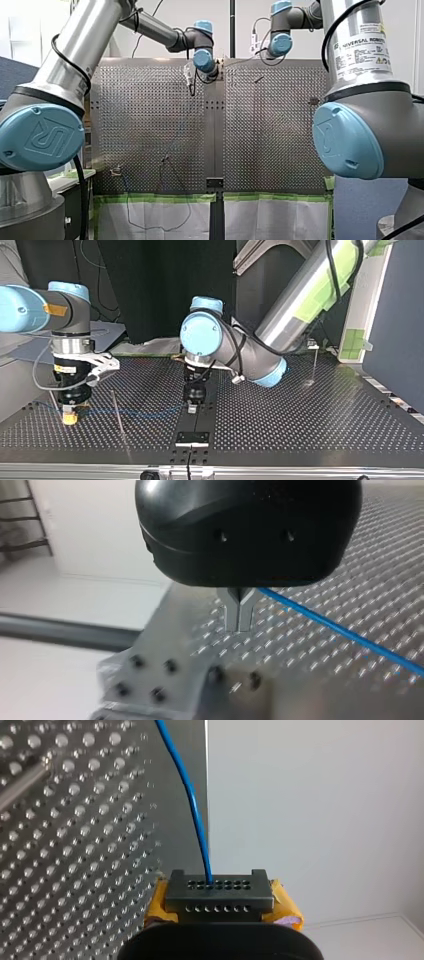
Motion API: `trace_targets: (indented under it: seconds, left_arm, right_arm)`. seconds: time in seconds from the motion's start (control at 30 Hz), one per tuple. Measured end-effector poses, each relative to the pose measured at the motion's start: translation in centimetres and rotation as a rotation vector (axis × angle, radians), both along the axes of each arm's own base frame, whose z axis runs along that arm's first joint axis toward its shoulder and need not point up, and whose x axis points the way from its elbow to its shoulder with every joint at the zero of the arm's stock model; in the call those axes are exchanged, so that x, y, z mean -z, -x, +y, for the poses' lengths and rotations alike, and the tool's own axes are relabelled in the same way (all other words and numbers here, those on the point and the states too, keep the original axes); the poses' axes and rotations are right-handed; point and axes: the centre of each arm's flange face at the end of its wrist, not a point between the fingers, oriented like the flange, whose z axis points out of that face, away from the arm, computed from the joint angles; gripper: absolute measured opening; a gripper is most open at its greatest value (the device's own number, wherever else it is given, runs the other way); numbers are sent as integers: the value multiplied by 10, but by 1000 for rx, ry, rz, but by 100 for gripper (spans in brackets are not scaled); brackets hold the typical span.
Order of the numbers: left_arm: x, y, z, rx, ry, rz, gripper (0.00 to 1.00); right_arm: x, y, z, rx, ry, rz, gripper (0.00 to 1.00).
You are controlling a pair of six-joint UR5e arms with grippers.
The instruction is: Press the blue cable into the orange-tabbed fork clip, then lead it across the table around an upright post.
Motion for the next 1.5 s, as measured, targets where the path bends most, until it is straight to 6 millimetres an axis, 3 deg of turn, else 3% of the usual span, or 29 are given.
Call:
trace_targets:
  seconds: [0.23, 0.5, 0.87, 1.17, 1.5]
  left_arm:
    - [-8, -4, -18, 24, 20, -9, 0]
    - [0, -9, -41, 46, 11, 19, 0]
    - [-37, -14, -52, 77, 81, -37, 0]
    - [-22, -23, -74, 101, 69, -7, 0]
    - [-19, -36, -87, 114, 85, -21, 0]
  right_arm:
    - [2, 10, -6, 19, -11, 4, 0]
    - [2, 23, -14, 42, -15, 3, 0]
    - [8, 43, -28, 64, -26, 9, 0]
    - [24, 56, -45, 75, -50, 9, 0]
    - [45, 74, -66, 99, -78, 8, 0]
